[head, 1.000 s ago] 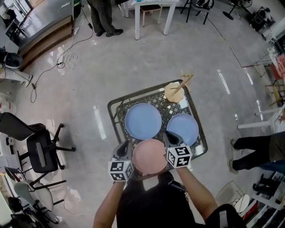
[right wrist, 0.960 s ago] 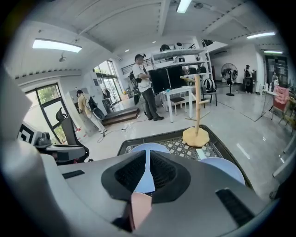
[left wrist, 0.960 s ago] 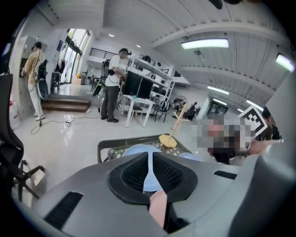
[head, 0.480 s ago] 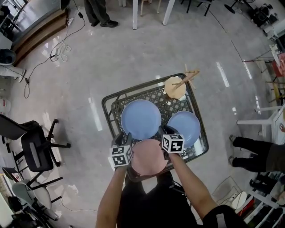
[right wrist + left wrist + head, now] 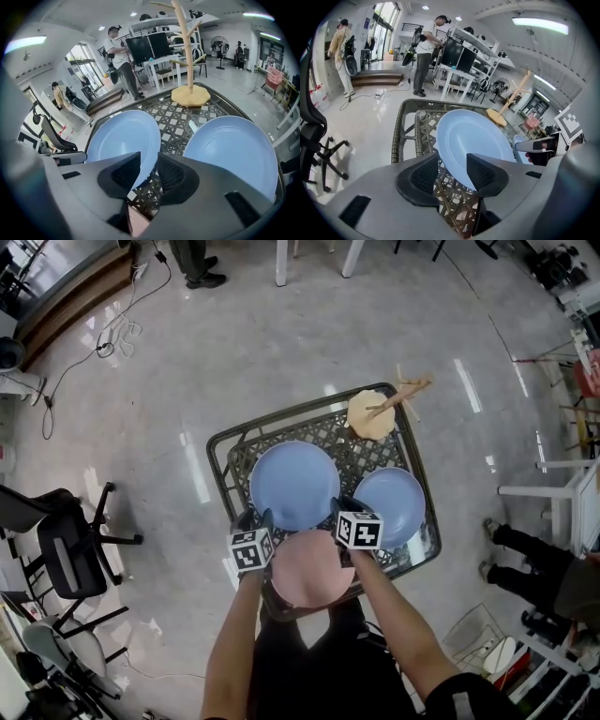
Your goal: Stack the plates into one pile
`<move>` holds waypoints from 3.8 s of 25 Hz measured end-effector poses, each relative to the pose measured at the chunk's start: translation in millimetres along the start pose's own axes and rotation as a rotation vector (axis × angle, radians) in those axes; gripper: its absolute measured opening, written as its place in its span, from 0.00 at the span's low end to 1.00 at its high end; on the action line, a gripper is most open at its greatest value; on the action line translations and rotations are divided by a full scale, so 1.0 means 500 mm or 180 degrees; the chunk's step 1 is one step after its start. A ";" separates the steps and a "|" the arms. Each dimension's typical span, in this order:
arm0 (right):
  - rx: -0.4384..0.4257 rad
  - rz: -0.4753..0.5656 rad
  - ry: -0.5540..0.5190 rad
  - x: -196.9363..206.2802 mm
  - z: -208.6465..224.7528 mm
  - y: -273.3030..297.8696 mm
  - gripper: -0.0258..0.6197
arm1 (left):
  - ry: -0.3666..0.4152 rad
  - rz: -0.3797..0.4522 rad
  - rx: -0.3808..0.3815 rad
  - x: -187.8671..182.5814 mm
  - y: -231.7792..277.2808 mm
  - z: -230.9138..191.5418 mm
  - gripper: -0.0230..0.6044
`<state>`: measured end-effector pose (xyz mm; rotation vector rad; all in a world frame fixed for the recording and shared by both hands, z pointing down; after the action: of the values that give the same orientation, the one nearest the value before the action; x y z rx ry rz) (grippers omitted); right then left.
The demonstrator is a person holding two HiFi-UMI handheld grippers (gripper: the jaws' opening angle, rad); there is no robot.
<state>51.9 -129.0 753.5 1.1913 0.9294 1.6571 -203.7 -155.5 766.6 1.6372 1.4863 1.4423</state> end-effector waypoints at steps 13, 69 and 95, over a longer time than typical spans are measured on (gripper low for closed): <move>-0.0021 -0.0194 0.0091 0.017 0.014 0.044 0.12 | 0.0129 -0.0154 -0.0034 0.008 0.045 -0.010 0.23; -0.0292 -0.0922 -0.0590 0.372 0.009 -0.173 0.12 | -0.0292 -0.0062 -0.0038 0.413 -0.203 0.133 0.22; -0.0332 -0.0920 -0.0672 0.386 0.043 -0.154 0.19 | -0.0322 -0.0375 -0.0245 0.454 -0.157 0.133 0.30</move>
<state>57.5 79.8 749.3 1.0813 0.8286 1.3068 -209.4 93.7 760.0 1.5271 1.4283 1.3168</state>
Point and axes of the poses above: the fingertips, and each gripper's own axes: y forward along the fingers, z to its right, x out of its underside, the point moved 7 cm from there along -y, backward along the fingers, and after that the axes turned 12 degrees about -z, right-handed, at the moved point
